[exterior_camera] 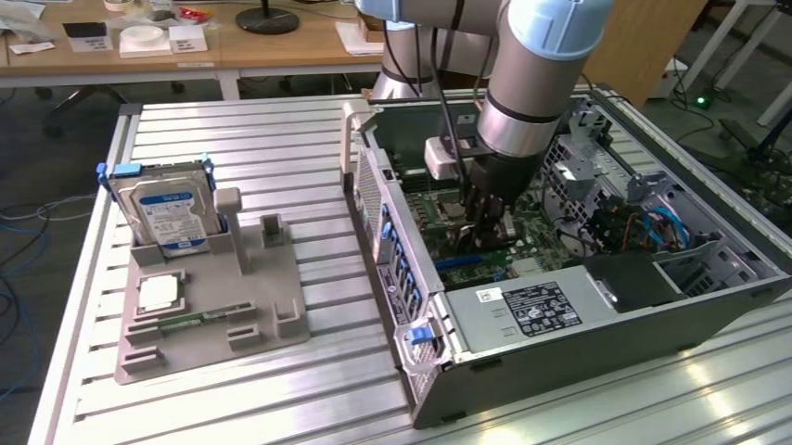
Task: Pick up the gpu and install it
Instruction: 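Insert the gpu into the slot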
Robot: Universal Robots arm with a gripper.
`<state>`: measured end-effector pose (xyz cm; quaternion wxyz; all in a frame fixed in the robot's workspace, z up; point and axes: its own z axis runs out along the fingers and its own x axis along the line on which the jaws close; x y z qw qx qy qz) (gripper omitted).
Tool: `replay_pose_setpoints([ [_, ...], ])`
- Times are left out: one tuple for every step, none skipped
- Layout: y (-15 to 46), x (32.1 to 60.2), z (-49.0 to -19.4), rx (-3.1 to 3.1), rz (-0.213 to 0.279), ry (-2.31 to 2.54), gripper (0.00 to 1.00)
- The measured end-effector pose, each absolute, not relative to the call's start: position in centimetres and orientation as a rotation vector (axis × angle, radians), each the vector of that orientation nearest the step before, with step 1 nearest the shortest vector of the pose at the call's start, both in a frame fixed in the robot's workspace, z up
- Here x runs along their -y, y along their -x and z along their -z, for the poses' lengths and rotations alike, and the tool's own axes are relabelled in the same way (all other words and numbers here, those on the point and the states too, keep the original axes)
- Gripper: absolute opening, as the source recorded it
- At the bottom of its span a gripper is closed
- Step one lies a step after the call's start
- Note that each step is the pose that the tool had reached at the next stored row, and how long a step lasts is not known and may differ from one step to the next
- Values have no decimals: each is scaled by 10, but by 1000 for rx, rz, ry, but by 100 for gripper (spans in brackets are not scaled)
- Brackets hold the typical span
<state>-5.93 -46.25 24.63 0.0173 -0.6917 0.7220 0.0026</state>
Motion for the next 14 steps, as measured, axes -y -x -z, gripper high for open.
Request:
replay_pose_setpoints([
  [59,463,-245,-2244,-8,2149,28],
  [60,463,-244,-2244,-9,2149,28],
  [60,463,-244,-2244,-9,2150,28],
  [61,463,-243,-2244,-9,2150,28],
  [61,463,-242,-2244,-9,2150,28],
  [62,463,-242,-2244,-9,2150,28],
  [62,463,-242,-2244,-9,2150,28],
  [63,463,-241,-2244,-9,2150,28],
  [64,463,-241,-2244,-9,2150,28],
  [65,463,-241,-2244,-9,2150,28],
  [65,463,-241,-2244,-9,2150,28],
  [66,463,-240,-2244,-10,2150,28],
  [67,463,-240,-2244,-10,2150,28],
  [67,463,-239,-2244,-10,2150,28],
])
